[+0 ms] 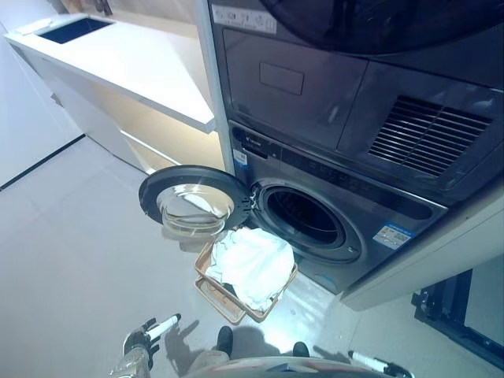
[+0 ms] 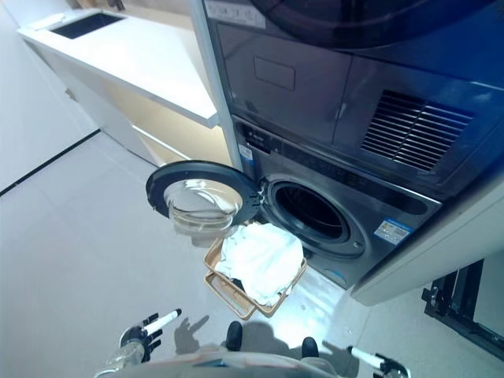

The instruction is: Put the clothes in the basket into the washing machine.

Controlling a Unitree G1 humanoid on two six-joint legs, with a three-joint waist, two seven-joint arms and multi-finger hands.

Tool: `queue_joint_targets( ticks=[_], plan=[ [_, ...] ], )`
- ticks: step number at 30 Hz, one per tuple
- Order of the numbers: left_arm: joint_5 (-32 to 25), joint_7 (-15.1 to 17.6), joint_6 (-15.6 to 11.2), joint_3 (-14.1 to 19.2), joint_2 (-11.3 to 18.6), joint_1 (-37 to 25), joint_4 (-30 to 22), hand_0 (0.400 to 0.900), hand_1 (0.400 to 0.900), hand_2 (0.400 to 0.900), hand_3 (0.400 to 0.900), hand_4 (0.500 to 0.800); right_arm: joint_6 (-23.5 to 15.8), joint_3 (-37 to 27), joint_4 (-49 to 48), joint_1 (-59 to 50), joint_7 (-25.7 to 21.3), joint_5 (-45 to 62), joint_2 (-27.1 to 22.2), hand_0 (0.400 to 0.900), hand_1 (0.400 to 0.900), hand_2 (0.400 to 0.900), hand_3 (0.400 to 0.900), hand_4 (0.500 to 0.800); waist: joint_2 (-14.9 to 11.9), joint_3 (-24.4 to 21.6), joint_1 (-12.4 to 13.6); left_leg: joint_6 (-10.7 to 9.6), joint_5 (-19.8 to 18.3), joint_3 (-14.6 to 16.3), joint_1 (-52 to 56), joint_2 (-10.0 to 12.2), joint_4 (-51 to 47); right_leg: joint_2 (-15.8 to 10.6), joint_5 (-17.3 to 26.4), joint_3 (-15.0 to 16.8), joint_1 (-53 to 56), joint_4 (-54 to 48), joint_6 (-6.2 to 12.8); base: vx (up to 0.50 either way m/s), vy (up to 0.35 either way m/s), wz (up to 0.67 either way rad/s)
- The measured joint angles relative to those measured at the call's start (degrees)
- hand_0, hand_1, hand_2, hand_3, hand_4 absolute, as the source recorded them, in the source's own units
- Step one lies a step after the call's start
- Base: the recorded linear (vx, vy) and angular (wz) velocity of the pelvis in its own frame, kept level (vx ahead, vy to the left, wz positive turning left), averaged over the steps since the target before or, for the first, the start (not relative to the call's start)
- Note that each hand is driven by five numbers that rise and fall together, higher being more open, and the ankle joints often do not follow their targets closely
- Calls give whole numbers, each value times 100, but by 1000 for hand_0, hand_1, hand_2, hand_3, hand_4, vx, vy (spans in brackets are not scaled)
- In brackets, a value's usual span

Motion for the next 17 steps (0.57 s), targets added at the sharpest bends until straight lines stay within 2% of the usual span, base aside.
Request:
queue_joint_targets(
  ticks=[4, 9, 17],
  plan=[
    [175, -57, 42, -210, -19, 109, 247, 900, 900, 900, 900, 800, 28, 166, 421, 50, -7, -264, 68, 900, 900, 900, 900, 800, -65, -150, -19, -7, -6, 4, 40, 20, 0, 16, -18, 9, 30, 0, 14, -4, -5, -1],
    [226, -124, 122, -432, -45, 228, 359, 900, 900, 900, 900, 800, 51, 432, 439, 33, -9, -393, 97, 900, 900, 900, 900, 800, -139, -221, -38, -7, -9, 77, 93, 15, -2, 12, 0, 69, 53, 1, -9, -33, -6, -1],
    [249, -126, 121, -436, -45, 214, 332, 900, 900, 900, 900, 800, 32, 676, 192, -68, 1, -450, 103, 900, 900, 900, 900, 800, -121, -287, -38, -7, -12, 77, 96, 18, -2, 18, 18, 71, 55, 0, -34, -12, -2, 2]
  ],
)
